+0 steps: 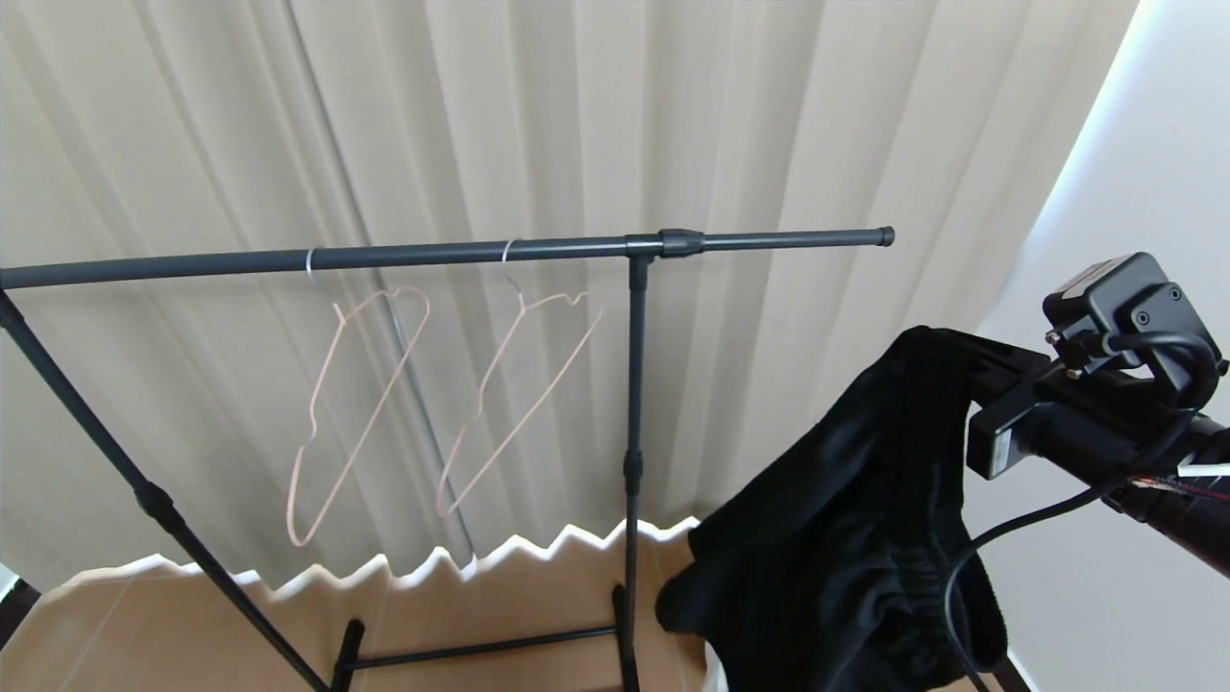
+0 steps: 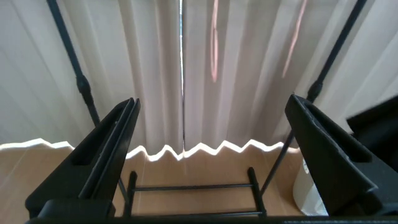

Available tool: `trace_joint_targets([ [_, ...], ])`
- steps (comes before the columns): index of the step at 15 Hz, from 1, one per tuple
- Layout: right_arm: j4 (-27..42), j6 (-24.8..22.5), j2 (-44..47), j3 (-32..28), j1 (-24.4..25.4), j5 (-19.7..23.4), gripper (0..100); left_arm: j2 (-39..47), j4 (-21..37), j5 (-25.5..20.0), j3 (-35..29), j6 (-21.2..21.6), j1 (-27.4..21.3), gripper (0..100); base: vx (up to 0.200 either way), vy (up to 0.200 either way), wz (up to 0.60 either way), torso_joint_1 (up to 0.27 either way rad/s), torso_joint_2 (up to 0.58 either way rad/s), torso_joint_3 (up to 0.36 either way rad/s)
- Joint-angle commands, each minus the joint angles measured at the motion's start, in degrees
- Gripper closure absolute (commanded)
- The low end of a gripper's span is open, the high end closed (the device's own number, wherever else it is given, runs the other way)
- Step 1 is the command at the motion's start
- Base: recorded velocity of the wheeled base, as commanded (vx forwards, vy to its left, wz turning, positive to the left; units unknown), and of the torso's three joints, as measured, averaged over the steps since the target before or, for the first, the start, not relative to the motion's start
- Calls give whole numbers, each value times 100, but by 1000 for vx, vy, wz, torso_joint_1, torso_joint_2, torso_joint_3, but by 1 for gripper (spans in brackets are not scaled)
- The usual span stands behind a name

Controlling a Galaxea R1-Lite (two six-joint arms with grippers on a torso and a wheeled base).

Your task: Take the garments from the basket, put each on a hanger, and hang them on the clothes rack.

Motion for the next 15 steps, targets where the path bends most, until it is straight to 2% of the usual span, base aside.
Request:
trace_joint_targets([
  [1, -18, -1, 9, -1, 3, -2, 100, 5, -2, 1, 0, -1, 2, 0, 0, 200, 0, 7, 2, 2],
  [4, -35, -1, -9, -1, 3, -2, 100, 5, -2, -7, 0, 8, 2, 0, 0, 200, 0, 2, 5, 4],
  [8, -35, -1, -9, 7, 3, -2, 100, 5, -2, -7, 0, 8, -7, 0, -200, 0, 0, 6, 6, 7],
  [14, -35, -1, 9, 7, 3, -2, 100, 5, -11, -7, 0, 8, 2, 0, 0, 200, 0, -6, 2, 2],
  [15, -35, -1, 18, 7, 3, -2, 100, 5, -2, -7, 0, 8, -7, 0, 0, 0, 0, 0, 0, 0],
])
